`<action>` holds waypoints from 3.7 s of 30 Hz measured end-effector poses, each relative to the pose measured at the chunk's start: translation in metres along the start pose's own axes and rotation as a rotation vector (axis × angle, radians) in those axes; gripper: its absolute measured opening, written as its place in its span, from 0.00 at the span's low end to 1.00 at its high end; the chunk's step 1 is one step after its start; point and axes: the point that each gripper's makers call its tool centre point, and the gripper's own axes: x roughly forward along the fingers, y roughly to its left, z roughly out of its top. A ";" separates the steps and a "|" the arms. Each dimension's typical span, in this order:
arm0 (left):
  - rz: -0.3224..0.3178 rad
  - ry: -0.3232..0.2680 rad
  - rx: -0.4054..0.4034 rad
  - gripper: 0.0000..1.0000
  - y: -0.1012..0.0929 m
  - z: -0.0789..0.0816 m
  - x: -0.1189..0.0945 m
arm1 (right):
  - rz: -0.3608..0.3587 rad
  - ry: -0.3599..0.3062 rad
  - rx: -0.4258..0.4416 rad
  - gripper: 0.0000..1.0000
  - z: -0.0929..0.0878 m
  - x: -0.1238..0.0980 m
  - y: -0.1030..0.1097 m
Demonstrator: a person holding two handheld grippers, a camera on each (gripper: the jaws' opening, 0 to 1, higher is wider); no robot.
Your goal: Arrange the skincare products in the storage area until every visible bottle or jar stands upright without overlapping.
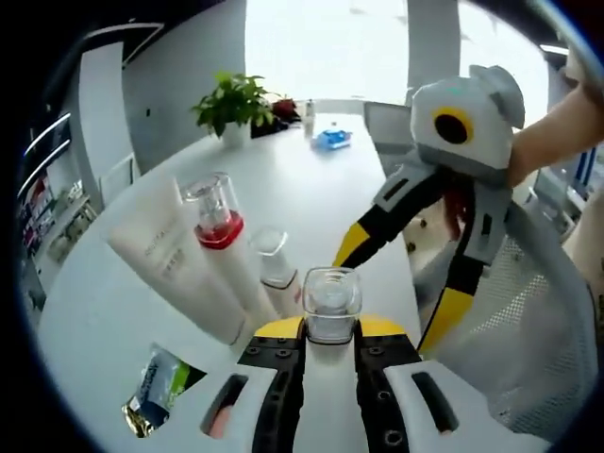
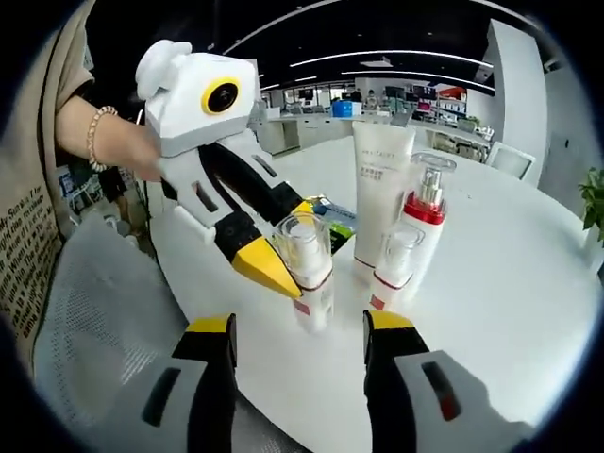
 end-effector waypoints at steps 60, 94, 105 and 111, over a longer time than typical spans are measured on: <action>-0.040 -0.032 0.028 0.21 0.045 0.007 0.028 | -0.171 -0.034 0.139 0.84 -0.005 -0.008 -0.038; 0.007 0.067 -0.159 0.79 0.028 -0.025 -0.025 | -0.188 -0.054 0.172 0.84 -0.004 -0.012 -0.043; 0.165 0.048 -0.361 0.97 0.042 -0.047 -0.059 | -0.189 -0.086 0.232 0.85 -0.002 -0.014 -0.047; 0.233 0.011 -0.435 0.97 0.041 -0.058 -0.082 | -0.179 -0.069 0.213 0.84 -0.003 -0.012 -0.043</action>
